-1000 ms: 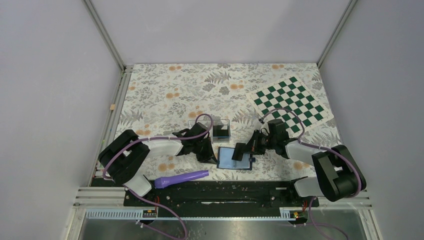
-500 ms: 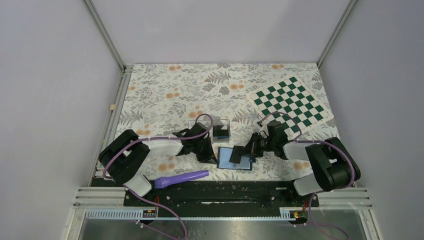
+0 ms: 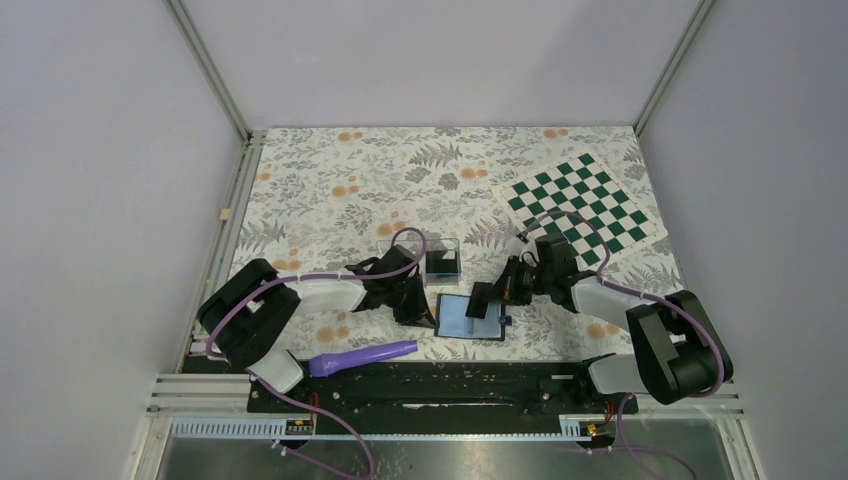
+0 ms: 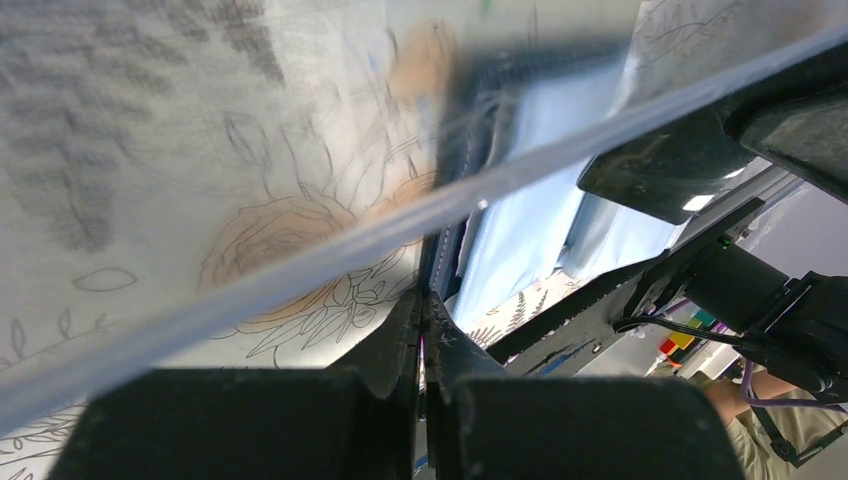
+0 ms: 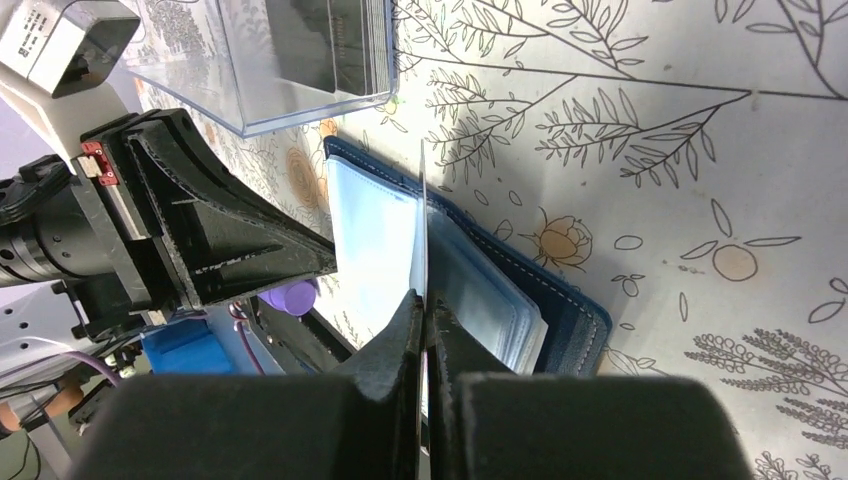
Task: Put the credit cards into the card holder
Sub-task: Insert the credit card into the card holder.
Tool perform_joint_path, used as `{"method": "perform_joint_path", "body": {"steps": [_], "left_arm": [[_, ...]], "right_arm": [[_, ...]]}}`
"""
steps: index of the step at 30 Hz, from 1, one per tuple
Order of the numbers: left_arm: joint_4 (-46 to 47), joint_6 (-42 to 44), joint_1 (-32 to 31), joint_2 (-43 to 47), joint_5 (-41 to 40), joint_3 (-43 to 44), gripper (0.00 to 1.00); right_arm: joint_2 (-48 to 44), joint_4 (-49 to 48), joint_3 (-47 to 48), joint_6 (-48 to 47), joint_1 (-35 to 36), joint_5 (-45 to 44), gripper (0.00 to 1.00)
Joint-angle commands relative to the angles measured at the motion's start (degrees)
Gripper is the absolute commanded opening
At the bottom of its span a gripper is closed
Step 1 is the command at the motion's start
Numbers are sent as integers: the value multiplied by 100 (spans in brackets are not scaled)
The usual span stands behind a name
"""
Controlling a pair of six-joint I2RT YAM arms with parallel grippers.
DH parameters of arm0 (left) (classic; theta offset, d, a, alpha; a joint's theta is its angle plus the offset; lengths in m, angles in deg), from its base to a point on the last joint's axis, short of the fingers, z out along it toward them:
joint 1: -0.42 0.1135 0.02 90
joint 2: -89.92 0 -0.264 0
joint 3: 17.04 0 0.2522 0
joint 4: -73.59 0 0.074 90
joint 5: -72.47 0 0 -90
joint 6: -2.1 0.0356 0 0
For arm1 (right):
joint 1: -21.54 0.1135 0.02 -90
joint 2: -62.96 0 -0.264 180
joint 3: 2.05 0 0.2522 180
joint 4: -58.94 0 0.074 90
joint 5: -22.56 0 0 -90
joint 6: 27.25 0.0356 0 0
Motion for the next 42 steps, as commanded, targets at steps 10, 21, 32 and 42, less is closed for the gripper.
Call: {"method": "perform_joint_path", "body": {"steps": [10,21,32,42], "left_arm": [[5,46,-53,-166,-114,96,0],[9,47,-80,-224,-116,151,0],[9,24,-107,-173,-144,151,0],[8,9,-144,-172,-166,180,0]], "right_arm": [[548,-151,-13,-163,-42,72,0],[872,-1004,-386,397,-42,854,0],[790,-560,-496,610,-42,882,0],[987,-496,-640,730,-42,939,0]]}}
